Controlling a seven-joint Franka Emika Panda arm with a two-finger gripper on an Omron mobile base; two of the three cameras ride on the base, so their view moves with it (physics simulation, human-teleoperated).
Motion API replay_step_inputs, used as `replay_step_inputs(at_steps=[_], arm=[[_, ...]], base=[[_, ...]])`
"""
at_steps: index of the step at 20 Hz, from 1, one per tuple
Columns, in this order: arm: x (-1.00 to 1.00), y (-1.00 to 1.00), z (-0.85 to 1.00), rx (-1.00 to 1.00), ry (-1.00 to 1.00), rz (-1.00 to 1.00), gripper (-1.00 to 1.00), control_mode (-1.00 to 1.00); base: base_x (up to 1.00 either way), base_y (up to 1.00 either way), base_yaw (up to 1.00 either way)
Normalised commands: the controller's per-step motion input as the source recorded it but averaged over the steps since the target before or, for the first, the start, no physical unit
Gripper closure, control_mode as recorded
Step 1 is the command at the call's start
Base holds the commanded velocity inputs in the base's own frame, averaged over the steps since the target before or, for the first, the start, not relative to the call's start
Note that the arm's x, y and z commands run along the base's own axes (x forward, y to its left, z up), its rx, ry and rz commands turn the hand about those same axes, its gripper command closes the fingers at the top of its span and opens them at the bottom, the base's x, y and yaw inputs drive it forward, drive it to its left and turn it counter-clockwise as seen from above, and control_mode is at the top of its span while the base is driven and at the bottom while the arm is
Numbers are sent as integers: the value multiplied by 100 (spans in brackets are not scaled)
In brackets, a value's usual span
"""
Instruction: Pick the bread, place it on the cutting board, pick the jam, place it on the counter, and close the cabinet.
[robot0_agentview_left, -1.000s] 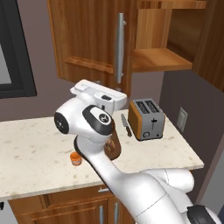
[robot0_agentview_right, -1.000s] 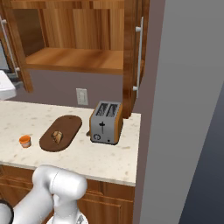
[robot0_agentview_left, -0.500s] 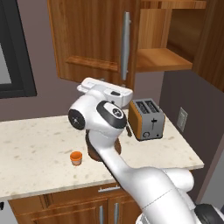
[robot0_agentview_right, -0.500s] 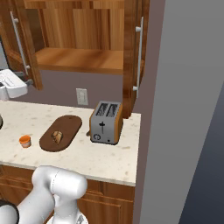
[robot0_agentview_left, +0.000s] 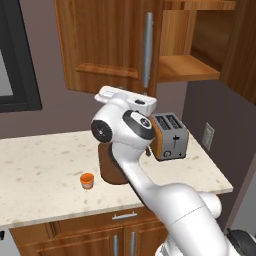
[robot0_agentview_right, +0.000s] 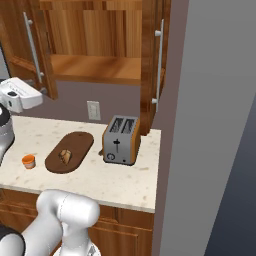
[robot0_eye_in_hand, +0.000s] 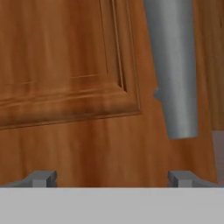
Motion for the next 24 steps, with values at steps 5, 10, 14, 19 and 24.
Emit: replay_step_inputs(at_steps=[5, 10, 14, 19, 24], arm=[[29, -21, 0, 0, 0, 7, -100, -100], [33, -18, 0, 0, 0, 6, -100, -100], [33, -14, 0, 0, 0, 6, -100, -100], [31, -9, 0, -2, 0, 6, -100, -100], [31, -11, 0, -1, 0, 6, -100, -100]], base=[[0, 0, 0], [0, 0, 0], [0, 0, 0], [0, 0, 0], [0, 0, 0]])
